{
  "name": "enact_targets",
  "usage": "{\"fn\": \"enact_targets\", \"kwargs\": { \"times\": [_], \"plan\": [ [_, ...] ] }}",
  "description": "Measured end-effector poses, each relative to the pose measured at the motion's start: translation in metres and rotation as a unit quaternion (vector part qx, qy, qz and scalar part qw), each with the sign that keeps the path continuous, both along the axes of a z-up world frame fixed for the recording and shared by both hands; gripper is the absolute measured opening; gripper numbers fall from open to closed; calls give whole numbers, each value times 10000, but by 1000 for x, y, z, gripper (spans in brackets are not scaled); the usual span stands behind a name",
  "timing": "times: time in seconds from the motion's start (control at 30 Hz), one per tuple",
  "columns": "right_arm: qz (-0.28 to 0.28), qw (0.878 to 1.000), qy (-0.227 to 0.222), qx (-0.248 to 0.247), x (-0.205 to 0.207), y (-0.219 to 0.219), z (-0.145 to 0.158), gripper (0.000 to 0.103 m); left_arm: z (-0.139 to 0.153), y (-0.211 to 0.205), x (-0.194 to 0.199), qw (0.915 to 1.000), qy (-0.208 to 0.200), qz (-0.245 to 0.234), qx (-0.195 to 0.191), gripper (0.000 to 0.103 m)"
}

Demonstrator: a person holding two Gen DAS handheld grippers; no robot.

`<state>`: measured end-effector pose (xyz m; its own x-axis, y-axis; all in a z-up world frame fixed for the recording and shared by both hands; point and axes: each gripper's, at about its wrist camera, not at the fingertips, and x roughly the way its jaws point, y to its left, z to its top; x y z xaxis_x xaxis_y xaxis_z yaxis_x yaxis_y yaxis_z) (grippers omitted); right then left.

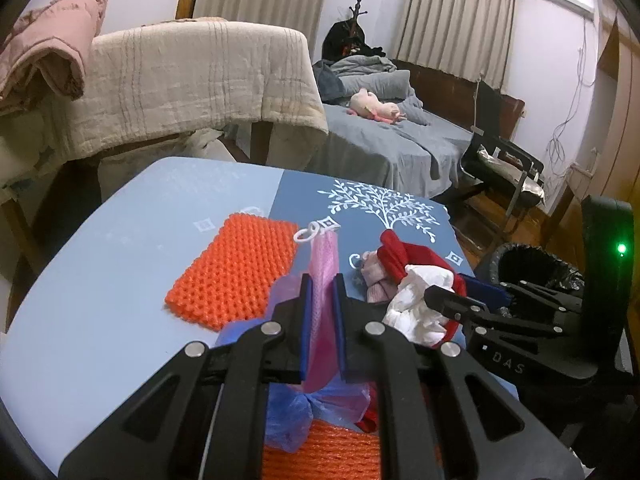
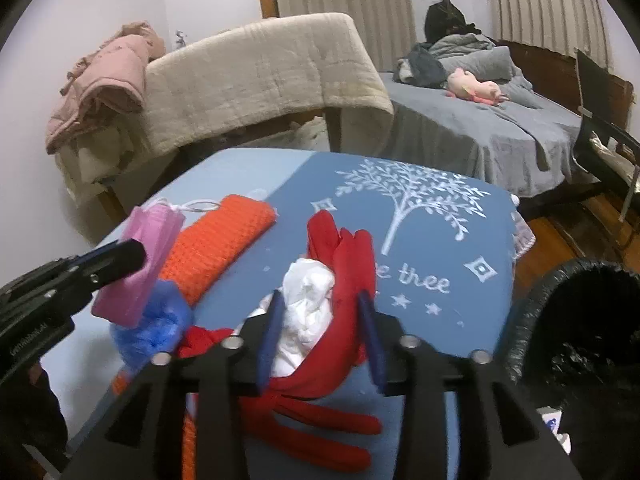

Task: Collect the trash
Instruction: 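Grasp the white tissue with the right gripper while the left gripper holds the pink bag, then lift the white tissue with the right gripper while the left gripper holds the pink bag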

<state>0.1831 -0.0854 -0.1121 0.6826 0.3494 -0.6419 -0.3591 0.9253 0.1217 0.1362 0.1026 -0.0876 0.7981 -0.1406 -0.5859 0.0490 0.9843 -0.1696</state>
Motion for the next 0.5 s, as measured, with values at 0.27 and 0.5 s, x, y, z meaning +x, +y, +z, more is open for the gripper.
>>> {"fn": "enact_targets", "kwargs": {
  "times": [0.27,0.5],
  "plan": [
    [-251,9989,-395,-65,-7,-10,14,67,-5,2,4,10000,51,11,52,9],
    [245,9988,-436,-5,-5,13,20,60,-6,10,6,9999,37,131,41,9]
  ]
}}
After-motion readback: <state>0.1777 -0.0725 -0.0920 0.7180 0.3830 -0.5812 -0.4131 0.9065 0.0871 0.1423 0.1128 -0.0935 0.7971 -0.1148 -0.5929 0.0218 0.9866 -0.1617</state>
